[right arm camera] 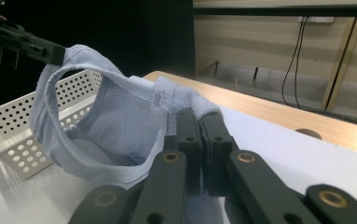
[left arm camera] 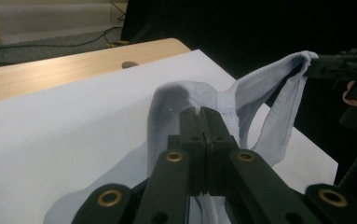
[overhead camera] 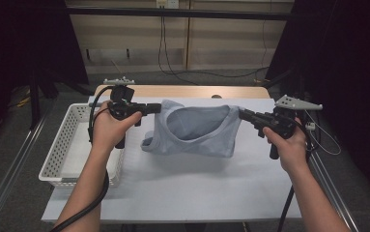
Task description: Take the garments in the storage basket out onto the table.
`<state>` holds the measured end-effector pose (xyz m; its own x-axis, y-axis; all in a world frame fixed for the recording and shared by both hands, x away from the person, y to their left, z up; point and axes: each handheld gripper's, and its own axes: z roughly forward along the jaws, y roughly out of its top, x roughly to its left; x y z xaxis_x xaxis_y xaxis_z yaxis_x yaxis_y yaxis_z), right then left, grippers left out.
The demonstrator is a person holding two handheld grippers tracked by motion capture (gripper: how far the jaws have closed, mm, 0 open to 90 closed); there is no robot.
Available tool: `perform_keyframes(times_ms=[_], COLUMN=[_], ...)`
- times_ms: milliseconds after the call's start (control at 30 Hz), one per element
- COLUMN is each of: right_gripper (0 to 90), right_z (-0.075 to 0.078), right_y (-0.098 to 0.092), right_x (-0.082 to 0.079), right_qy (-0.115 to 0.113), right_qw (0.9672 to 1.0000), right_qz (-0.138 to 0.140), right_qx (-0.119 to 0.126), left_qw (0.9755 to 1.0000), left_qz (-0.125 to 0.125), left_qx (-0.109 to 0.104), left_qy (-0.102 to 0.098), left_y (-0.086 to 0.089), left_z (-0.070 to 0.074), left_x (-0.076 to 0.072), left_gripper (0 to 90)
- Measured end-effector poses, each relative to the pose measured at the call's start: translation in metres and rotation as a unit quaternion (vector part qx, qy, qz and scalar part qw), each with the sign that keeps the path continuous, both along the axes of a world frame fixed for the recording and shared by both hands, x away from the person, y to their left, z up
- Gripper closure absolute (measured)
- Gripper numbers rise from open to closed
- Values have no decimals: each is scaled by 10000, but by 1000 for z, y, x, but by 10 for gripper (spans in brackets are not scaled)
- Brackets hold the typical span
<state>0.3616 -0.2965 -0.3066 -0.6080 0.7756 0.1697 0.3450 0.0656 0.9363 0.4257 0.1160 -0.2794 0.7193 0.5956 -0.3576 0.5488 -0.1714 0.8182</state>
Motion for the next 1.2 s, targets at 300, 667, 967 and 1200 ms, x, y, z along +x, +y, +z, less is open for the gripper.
perform_keyframes(times_ms=[300,667,967,1200], right_gripper=[880,880,880,880], right_z=[8,19,51,58], right_y=[3,2,-2,-6], right_x=[-4,-11,-21,-17], right_qy=[-147,-310,-677,-688], right_qw=[9999,9994,9975,9976], right_qz=[70,135,165,60], right_qx=[18,-16,69,-11], left_qw=[9999,9998,9994,9995], left_qz=[-91,-176,-178,-136], left_qx=[-35,-111,-178,-183], left_qy=[-57,-71,-257,-198], left_y=[-1,1,5,-3], left_z=[10,24,51,50], left_x=[-3,-9,-10,4], left_gripper=[891,891,892,892])
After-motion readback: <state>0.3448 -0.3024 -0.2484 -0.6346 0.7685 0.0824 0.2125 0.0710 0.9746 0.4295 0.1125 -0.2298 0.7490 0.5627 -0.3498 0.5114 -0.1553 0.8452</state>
